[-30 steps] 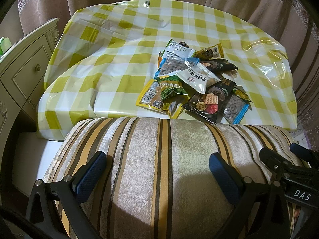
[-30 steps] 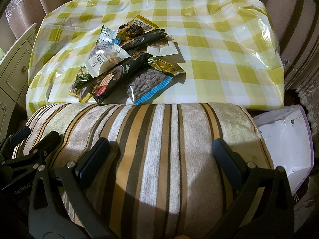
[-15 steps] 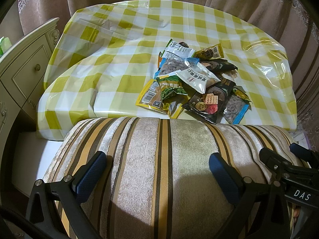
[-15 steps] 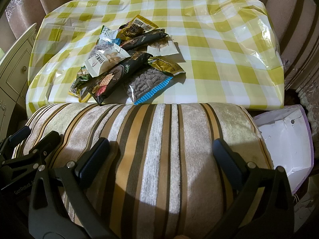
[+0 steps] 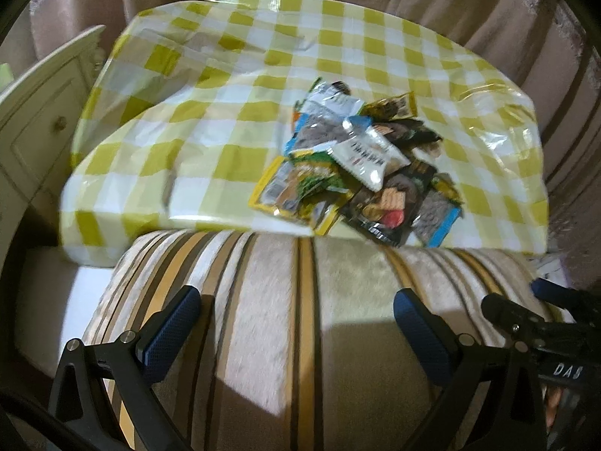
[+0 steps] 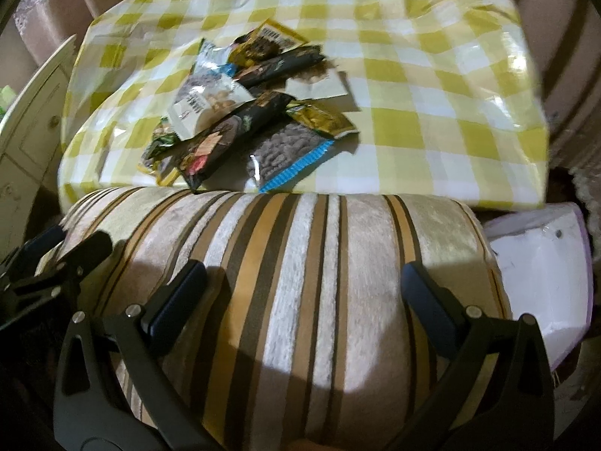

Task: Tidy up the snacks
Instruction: 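Grasp the white nut packet with the left tool while the right tool grasps a yellow packet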

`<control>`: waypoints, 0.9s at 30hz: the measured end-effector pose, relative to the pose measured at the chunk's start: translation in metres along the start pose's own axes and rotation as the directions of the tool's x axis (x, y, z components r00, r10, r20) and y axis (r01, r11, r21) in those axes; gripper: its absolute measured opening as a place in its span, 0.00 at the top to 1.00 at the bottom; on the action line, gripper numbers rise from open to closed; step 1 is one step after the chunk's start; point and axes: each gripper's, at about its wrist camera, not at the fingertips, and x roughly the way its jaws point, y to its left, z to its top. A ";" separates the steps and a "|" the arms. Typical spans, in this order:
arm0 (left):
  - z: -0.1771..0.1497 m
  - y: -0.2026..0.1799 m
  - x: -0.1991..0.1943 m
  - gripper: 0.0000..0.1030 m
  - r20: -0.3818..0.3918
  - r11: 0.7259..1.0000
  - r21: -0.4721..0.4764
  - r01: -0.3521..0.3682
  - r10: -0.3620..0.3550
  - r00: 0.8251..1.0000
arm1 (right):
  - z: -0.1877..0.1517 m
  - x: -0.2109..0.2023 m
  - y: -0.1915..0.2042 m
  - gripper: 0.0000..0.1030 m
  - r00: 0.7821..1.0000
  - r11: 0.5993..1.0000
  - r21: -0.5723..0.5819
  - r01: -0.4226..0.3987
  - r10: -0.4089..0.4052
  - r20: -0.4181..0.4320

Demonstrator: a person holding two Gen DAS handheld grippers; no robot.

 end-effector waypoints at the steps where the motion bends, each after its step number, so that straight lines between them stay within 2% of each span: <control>1: 0.006 0.000 0.002 0.01 0.000 1.000 0.002 0.024 -0.024 1.000 | 0.006 0.001 -0.005 0.00 1.000 1.000 0.021 -0.009 0.009 -0.002; 5: 0.035 -0.011 0.012 0.06 0.014 0.996 0.073 0.050 -0.051 0.999 | 0.029 0.011 -0.024 0.00 0.998 0.989 0.128 -0.069 0.070 -0.004; 7: 0.055 -0.025 0.023 0.08 0.002 0.985 0.158 0.069 -0.070 0.998 | 0.040 0.015 -0.032 0.00 0.998 0.985 0.163 -0.057 0.057 0.005; 9: 0.070 -0.038 0.036 0.13 -0.002 0.971 0.228 0.066 -0.067 0.998 | 0.049 0.021 -0.039 0.00 0.998 0.983 0.174 -0.062 0.065 -0.008; 12: 0.088 -0.051 0.062 0.21 -0.047 0.951 0.299 0.082 -0.072 0.996 | 0.057 0.026 -0.045 0.00 0.998 0.982 0.177 -0.067 0.069 -0.008; 18: 0.101 -0.070 0.103 0.26 -0.126 0.915 0.389 0.107 -0.062 0.990 | 0.065 0.043 -0.053 0.00 0.995 0.981 0.178 -0.082 0.091 -0.042; 19: 0.102 -0.071 0.108 0.31 -0.135 0.911 0.398 0.108 -0.058 0.989 | 0.067 0.046 -0.055 0.00 0.995 0.980 0.183 -0.083 0.093 -0.046; 21: 0.105 -0.072 0.111 0.38 -0.134 0.908 0.404 0.108 -0.058 0.989 | 0.071 0.050 -0.058 0.00 0.994 0.979 0.184 -0.086 0.096 -0.047; 24: 0.106 -0.071 0.112 0.41 -0.129 0.905 0.412 0.110 -0.061 0.990 | 0.078 0.054 -0.058 0.00 0.997 0.986 0.153 -0.063 0.071 -0.043; 26: 0.105 -0.071 0.112 0.65 -0.137 0.904 0.407 0.133 -0.083 0.987 | 0.086 0.059 -0.052 0.00 0.996 0.994 0.088 -0.063 0.067 -0.052; 27: 0.104 -0.070 0.112 0.68 -0.142 0.905 0.401 0.142 -0.092 0.986 | 0.087 0.060 -0.050 0.00 0.996 0.996 0.062 -0.062 0.066 -0.055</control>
